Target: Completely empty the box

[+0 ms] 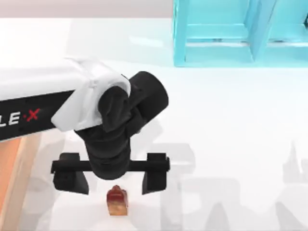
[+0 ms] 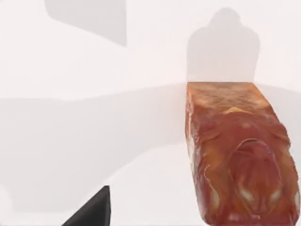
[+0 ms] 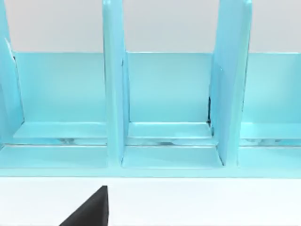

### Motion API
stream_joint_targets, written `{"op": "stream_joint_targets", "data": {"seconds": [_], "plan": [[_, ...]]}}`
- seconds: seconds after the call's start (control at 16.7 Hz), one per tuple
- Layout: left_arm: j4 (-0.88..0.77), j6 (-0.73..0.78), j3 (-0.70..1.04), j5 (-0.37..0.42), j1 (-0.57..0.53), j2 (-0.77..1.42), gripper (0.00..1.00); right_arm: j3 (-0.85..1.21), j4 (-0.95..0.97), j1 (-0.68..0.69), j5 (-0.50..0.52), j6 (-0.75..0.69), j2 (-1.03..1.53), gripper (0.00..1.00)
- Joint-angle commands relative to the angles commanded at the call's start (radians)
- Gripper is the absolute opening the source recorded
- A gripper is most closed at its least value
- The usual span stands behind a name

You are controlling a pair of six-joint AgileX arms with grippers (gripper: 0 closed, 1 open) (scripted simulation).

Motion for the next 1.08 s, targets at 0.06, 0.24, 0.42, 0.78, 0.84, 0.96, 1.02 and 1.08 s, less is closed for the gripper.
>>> {"op": "stream_joint_targets", "data": {"seconds": [0.06,0.24,0.42,0.78,0.84,0.96,1.02,1.08], "plan": [[-0.032,0.000,0.022,0.000,0.000,-0.014,1.00,0.000,0.000,0.000,0.000,0.000,0.000,1.00],[-0.064,0.001,0.046,0.000,0.002,-0.033,1.00,0.000,0.000,0.000,0.000,0.000,0.000,1.00],[-0.061,0.001,0.043,0.000,0.002,-0.029,1.00,0.000,0.000,0.000,0.000,0.000,0.000,1.00],[-0.121,0.160,0.152,0.000,0.161,0.035,1.00,0.000,0.000,0.000,0.000,0.000,0.000,1.00],[-0.140,0.221,0.187,0.000,0.219,0.055,1.00,0.000,0.000,0.000,0.000,0.000,0.000,1.00],[-0.181,0.367,0.264,-0.001,0.359,0.096,1.00,0.000,0.000,0.000,0.000,0.000,0.000,1.00],[-0.201,0.449,0.304,-0.001,0.437,0.117,1.00,0.000,0.000,0.000,0.000,0.000,0.000,1.00],[-0.221,0.532,0.343,-0.001,0.518,0.136,1.00,0.000,0.000,0.000,0.000,0.000,0.000,1.00]]}}
